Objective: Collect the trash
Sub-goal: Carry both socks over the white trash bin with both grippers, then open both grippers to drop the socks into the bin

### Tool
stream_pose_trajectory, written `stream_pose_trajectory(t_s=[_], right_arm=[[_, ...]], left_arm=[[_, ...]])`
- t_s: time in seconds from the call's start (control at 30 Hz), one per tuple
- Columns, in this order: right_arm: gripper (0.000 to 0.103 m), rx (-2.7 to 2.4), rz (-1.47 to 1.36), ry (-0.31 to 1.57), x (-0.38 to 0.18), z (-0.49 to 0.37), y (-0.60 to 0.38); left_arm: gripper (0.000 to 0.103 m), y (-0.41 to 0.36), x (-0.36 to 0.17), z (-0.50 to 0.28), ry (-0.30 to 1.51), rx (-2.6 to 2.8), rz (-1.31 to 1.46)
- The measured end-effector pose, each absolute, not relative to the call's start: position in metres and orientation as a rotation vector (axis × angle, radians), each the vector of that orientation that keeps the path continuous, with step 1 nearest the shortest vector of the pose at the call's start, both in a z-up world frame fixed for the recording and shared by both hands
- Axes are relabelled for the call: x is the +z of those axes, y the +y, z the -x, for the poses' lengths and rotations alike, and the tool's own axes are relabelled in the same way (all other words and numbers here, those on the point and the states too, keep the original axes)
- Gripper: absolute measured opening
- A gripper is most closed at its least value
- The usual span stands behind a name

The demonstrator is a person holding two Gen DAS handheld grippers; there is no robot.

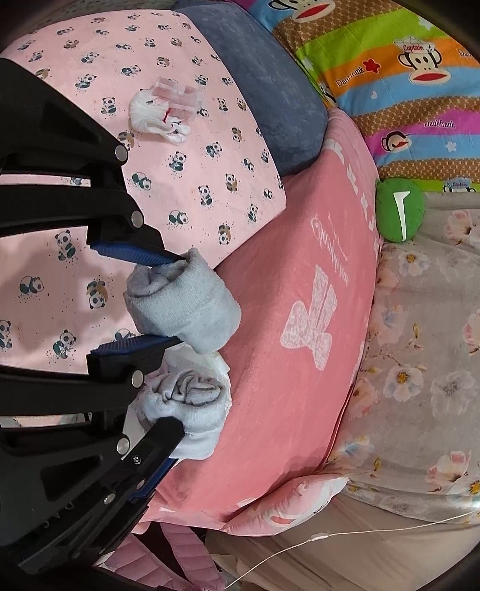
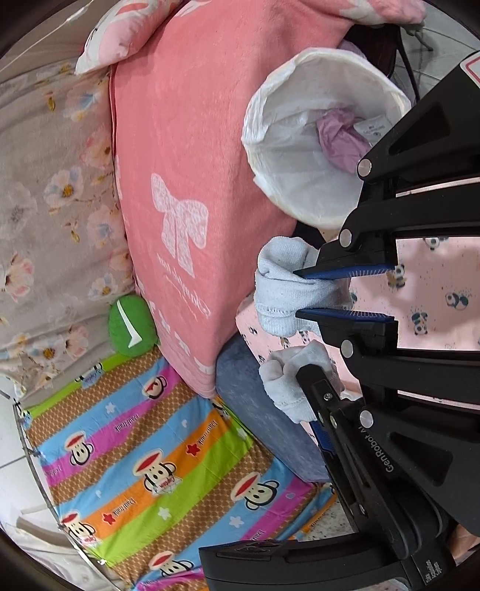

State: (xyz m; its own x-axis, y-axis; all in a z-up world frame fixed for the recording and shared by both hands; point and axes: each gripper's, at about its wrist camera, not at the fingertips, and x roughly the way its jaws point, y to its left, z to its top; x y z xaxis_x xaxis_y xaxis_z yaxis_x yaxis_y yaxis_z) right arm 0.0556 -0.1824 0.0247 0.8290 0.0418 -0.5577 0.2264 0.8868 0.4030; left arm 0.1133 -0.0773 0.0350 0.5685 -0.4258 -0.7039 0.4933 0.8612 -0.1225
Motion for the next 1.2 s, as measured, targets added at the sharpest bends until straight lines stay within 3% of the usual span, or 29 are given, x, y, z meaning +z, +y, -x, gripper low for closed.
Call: stream_pose_trajectory(t_s=[0.8,1.03,1.2], right_arm=[[0.017,-0.271,-0.619,0.603,-0.023,-0.02,-0.292],[0.021,-0.305,-0.649,0.616,-0.031,-0.02,-0.307],[0.023,-0.301,-0.646,0.624,-0.034,-0.023,-0.309]], left_arm=[[0.037,-0.177,0.009,-0.106,0.881,-0.693,-0.189],[0.068,-0.181,0.012,-0.106,0.854,-0.68,-0.167],[0.069,-0.178,0.011,-0.111,0.864,-0.662,-0.15]])
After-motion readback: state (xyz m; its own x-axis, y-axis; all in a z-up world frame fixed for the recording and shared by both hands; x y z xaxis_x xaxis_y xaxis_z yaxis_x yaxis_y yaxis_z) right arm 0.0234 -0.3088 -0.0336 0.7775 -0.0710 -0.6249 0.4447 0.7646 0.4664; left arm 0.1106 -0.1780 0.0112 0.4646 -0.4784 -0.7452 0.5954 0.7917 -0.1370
